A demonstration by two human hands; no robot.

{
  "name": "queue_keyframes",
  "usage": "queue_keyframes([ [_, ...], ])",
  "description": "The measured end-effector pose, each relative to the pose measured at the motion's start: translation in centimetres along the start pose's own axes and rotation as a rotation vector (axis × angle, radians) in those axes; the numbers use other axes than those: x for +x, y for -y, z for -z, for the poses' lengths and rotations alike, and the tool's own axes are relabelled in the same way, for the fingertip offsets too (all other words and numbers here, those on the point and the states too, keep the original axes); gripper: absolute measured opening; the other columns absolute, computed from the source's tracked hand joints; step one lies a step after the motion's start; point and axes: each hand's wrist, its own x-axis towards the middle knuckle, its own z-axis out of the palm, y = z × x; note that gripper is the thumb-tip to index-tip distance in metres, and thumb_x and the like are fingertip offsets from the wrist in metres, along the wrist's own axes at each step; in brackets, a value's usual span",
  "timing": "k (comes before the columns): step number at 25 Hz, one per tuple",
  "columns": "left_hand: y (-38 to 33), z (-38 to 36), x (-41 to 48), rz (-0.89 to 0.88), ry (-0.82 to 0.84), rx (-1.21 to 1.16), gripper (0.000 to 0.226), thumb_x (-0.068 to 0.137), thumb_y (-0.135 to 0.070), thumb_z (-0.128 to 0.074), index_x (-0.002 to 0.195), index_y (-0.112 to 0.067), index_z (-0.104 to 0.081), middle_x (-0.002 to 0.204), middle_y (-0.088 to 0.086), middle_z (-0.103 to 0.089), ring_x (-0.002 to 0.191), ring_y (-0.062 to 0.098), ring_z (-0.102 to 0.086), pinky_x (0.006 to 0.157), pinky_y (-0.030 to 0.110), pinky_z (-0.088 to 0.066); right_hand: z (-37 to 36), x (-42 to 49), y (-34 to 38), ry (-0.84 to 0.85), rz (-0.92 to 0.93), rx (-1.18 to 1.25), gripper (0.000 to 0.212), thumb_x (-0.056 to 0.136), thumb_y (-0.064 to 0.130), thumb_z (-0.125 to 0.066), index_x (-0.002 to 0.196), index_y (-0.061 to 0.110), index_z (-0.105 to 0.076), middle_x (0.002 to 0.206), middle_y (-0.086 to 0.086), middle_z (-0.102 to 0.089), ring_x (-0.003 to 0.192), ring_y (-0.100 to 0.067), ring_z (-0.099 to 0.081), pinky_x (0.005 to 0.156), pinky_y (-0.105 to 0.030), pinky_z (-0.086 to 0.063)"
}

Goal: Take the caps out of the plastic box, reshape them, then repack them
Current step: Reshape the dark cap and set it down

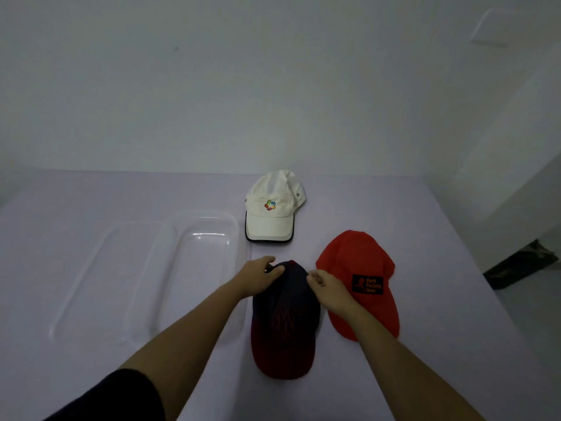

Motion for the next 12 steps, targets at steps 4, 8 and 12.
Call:
queue_keyframes([
  [4, 2.0, 1.6, -0.7, -0.005, 0.005, 0.104, 0.046, 0.096, -0.022, -0.043, 0.140, -0.009, -0.039, 0.138, 0.011, -0.051, 0.124, 0.024, -0.050, 0.104, 0.033, -0.038, 0.6, -0.6, -2.3, 0.045, 0.003, -0.087, 0.035, 0.099, 0.021, -0.039, 0.130, 0.008, -0.049, 0.125, -0.004, -0.056, 0.112, -0.015, -0.052, 0.088, -0.021, -0.036],
  [8, 2.5, 0.5, -1.4, 0.012, 0.126, 0.046, 0.034, 0.097, -0.016, -0.041, 0.129, -0.006, -0.048, 0.121, 0.013, -0.058, 0.097, 0.023, -0.060, 0.084, 0.029, -0.049, 0.0, -0.2, -2.6, 0.060, -0.004, -0.168, 0.013, 0.097, 0.019, -0.045, 0.092, 0.012, -0.055, 0.076, 0.009, -0.053, 0.071, -0.007, -0.051, 0.063, -0.017, -0.039],
  [12, 3.0, 0.5, -0.5, 0.056, -0.035, 0.181, 0.031, 0.096, -0.025, -0.045, 0.106, 0.001, -0.058, 0.090, 0.009, -0.057, 0.080, 0.020, -0.055, 0.069, 0.027, -0.042, -0.3, 1.0, -2.1, -0.091, -0.015, -0.173, 0.021, 0.094, 0.023, -0.052, 0.101, 0.005, -0.061, 0.085, -0.002, -0.058, 0.080, -0.016, -0.054, 0.073, -0.028, -0.044],
])
